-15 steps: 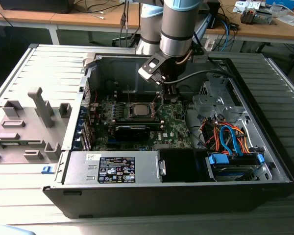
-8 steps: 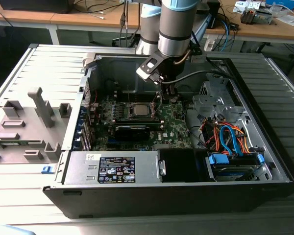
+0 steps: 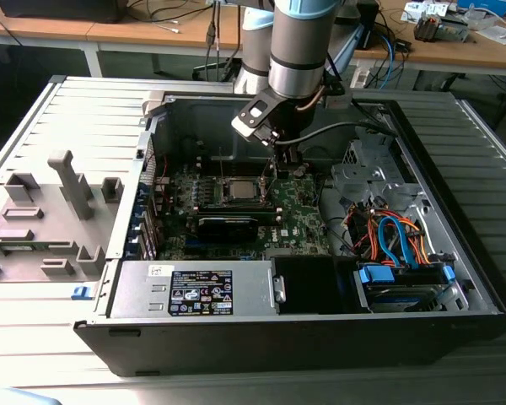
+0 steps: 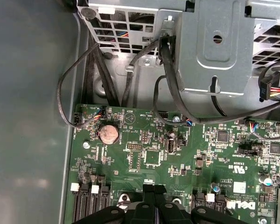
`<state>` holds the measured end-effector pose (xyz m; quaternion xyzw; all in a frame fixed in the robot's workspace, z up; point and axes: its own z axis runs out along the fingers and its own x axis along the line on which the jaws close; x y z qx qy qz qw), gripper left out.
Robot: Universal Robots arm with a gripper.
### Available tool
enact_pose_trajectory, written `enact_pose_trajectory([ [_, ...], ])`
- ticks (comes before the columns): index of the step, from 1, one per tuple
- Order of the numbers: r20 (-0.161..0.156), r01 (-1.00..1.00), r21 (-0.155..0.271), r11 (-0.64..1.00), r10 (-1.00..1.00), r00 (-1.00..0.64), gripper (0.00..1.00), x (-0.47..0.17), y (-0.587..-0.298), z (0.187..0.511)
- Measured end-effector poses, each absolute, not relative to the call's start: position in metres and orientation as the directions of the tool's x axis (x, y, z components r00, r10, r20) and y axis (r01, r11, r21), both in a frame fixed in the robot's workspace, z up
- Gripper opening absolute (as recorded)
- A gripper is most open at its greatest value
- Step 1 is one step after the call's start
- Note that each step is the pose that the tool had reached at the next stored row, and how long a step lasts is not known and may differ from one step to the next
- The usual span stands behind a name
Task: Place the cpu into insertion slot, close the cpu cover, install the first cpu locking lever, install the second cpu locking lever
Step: 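Close the cpu cover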
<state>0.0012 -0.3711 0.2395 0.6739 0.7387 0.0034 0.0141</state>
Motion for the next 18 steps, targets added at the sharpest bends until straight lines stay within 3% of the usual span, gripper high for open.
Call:
enact_pose_trajectory([
  [18,-0.016,0.995,0.024,0.092,0.996,-0.091,0.11,-0.013,-0.371,0.239],
])
